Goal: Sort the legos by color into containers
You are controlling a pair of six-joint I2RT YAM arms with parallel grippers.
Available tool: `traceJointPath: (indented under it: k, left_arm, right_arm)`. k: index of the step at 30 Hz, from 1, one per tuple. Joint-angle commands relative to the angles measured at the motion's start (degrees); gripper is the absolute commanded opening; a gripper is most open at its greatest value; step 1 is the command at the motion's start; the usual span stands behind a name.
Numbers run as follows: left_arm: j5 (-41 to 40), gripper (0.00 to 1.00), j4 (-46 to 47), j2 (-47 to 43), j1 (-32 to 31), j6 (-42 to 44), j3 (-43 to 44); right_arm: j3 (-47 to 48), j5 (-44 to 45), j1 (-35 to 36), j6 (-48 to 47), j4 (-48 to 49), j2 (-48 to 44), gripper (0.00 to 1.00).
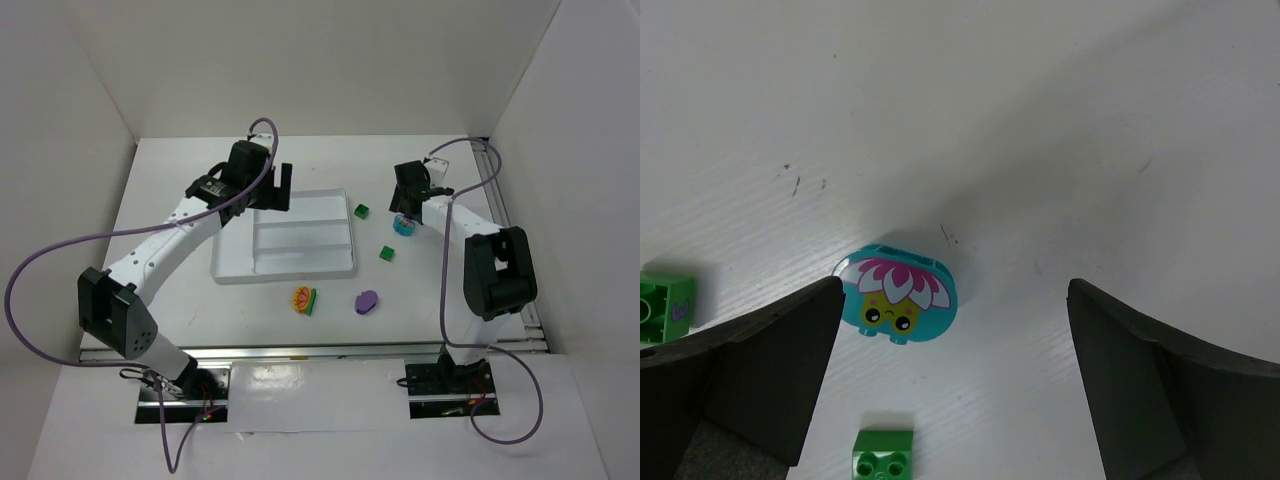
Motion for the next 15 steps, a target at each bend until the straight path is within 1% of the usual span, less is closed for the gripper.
traceJointPath:
  k: [1, 10, 12, 13, 14, 15]
  left_arm:
    - [0.65, 0.99, -0.72, -0.25, -0.27, -0.18, 1.57]
    - [0.03, 0.99, -1.25, -0.78, -0.27, -0.97, 1.57]
    - [-1.37, 0.99, -1.86, -0.78, -0.27, -2.38, 1.57]
    - [-1.37, 0.99, -2.74, -0.78, -0.27, -2.38, 1.57]
    - [-1.37, 0.99, -4.14, -0.08, 1.47, -4.03, 3.14]
    - [-0.76, 0.99, -5.54, -0.07, 2.53, -4.05, 3.15]
  right_arm:
    - [-0.40, 0.29, 0.35, 1.93, 1.39, -2.50, 1.00]
    - [-1.10, -4.28, 0.35, 0.53, 2.89, -4.16, 1.00]
    - [-1.10, -5.85, 0.87, -2.01, 3.94, -4.86, 1.00]
    - [-1.10, -5.86, 2.70, -3.33, 3.95, -4.87, 1.00]
    - [0.46, -4.21, 3.94, -6.04, 3.95, -4.35, 1.00]
    - [1.70, -3.50, 4.99, -6.76, 3.34, -3.65, 1.00]
